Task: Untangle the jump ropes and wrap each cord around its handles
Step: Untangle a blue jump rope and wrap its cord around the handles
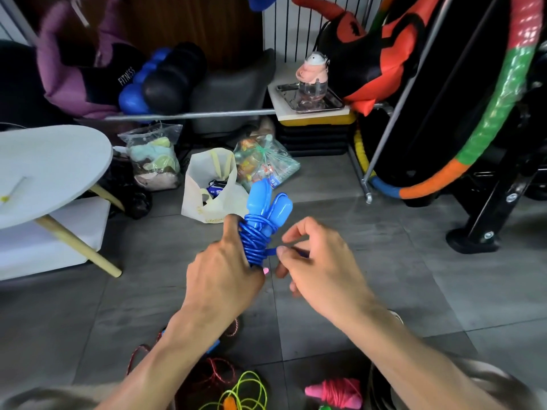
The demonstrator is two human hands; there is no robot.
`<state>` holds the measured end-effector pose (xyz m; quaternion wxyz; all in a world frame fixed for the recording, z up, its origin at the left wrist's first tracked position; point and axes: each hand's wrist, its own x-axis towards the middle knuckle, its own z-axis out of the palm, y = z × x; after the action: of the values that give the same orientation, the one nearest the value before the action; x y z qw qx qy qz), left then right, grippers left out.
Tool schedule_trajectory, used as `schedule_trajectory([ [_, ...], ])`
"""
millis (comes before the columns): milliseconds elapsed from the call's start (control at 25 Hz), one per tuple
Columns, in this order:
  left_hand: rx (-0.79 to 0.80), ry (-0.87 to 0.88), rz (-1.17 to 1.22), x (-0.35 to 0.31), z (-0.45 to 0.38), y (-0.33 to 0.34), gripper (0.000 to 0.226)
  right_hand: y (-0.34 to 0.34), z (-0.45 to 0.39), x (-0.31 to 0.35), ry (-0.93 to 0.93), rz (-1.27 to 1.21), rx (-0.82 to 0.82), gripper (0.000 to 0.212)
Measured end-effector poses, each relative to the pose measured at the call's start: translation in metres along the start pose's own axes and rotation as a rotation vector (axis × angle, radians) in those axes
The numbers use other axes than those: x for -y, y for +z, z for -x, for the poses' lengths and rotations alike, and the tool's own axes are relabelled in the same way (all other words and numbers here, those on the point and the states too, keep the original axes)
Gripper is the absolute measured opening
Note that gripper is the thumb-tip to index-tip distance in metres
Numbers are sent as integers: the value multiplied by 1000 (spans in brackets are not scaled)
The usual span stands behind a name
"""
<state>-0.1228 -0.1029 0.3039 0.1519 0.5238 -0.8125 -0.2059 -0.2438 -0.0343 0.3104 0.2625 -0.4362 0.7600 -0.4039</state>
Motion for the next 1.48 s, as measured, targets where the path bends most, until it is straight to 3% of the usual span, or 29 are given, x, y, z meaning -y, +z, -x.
schedule_trajectory([
  [120, 29, 59, -109, -8, 9, 1, 54, 0, 3, 3, -120, -31, -108, 12],
  [240, 8, 155, -92, -12, 18, -5, 69, -6, 4, 7, -80, -323, -84, 14],
  [400, 34, 301, 162, -9, 17, -10, 85, -10, 9, 6, -135, -497, -23, 16],
  [520, 222, 346, 426, -7, 18, -15, 91, -9, 7, 3, -185, -601, -29, 15],
  [640, 385, 364, 905, -5, 18, -19, 69, -13, 4, 4, -253, -578, -99, 14],
  [760, 252, 210, 1161, -3, 16, -17, 34, -16, 5, 7, -320, -517, -117, 10],
  [880, 40, 175, 1070, -10, 24, -26, 20, -11, 14, 11, -474, -313, -180, 9],
  [960, 6, 104, 1095, -7, 29, -36, 16, -4, 23, 13, -472, -254, -236, 14],
  [1080, 16, 146, 1034, 2, 42, -56, 23, -1, 48, 15, -406, -406, -121, 16],
  [1240, -62, 239, 929, 11, 90, -71, 6, -4, 100, 20, -412, -483, 50, 20],
  [1400, 105, 289, 934, 24, 127, -71, 15, 2, 135, 16, -283, -632, 68, 8],
  [1480, 194, 321, 901, 30, 141, -70, 23, 6, 151, 11, -169, -693, 27, 18],
])
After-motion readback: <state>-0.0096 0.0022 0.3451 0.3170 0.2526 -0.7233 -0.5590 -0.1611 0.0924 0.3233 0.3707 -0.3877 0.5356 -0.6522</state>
